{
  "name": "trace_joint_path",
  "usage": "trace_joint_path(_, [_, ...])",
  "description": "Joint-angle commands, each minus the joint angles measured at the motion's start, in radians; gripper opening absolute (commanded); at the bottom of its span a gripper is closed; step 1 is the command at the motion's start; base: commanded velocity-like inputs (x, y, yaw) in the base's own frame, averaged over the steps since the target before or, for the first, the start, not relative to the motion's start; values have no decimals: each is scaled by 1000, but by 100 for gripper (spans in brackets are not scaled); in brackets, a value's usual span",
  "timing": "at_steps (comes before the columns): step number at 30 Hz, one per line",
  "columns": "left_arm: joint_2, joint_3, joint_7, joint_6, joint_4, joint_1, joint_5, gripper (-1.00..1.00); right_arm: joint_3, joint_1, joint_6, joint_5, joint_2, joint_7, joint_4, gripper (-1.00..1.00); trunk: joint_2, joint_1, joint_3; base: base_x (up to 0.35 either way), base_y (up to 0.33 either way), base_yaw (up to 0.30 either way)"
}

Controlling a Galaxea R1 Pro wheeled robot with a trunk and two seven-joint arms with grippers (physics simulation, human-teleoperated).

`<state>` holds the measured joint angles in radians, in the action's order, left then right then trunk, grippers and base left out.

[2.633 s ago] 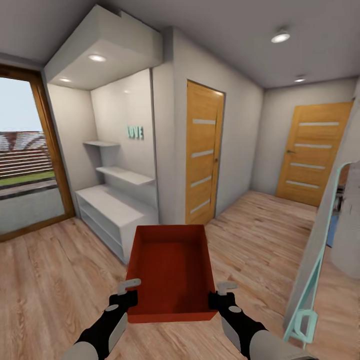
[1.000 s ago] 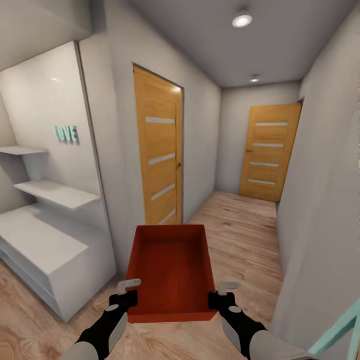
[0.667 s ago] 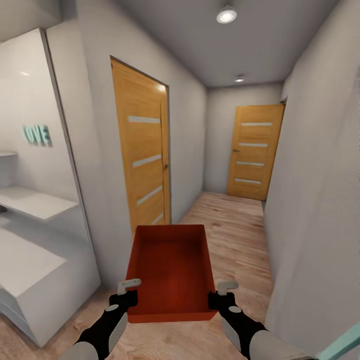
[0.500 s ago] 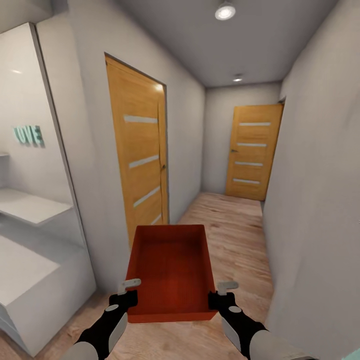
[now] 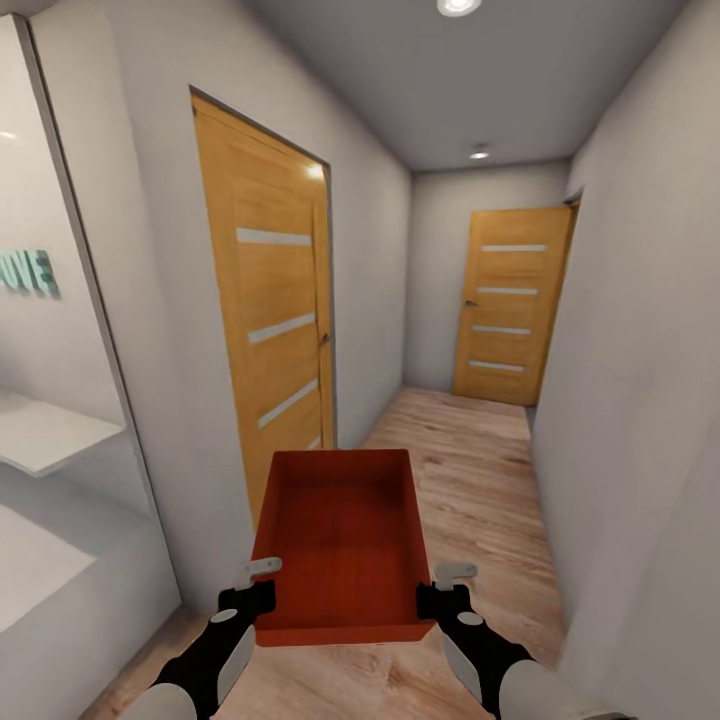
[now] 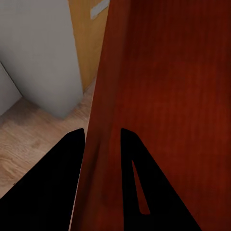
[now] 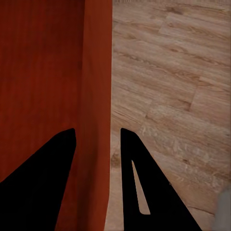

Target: Move the two storage containers from the living room to the garage. In the garage, place one container on the floor and stack the other container on top of it (either order is fine).

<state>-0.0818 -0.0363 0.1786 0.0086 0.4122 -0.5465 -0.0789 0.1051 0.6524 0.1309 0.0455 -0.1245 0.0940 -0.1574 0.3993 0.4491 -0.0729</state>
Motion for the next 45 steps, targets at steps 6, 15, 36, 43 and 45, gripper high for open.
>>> trace_joint_path(6, [17, -16, 6, -1, 7, 0, 8, -100, -8, 0, 4, 10, 9, 8, 4, -100, 1, 1, 0, 322, 0, 0])
trace_joint_path(15, [17, -16, 6, -1, 7, 0, 8, -100, -8, 0, 3, 11, 9, 7, 4, -100, 1, 1, 0, 322, 0, 0])
trace_joint_path(36, [16, -16, 4, 4, 8, -1, 8, -100, -8, 0, 3, 11, 9, 7, 4, -100, 1, 1, 0, 322, 24, -211])
trace_joint_path(43, [16, -15, 4, 5, 8, -1, 8, -100, -8, 0, 3, 10, 9, 7, 4, -100, 1, 1, 0, 322, 118, -236])
trace_joint_path(45, [16, -15, 4, 5, 8, 0, 8, -100, -8, 0, 3, 10, 9, 7, 4, -100, 1, 1, 0, 322, 133, -232])
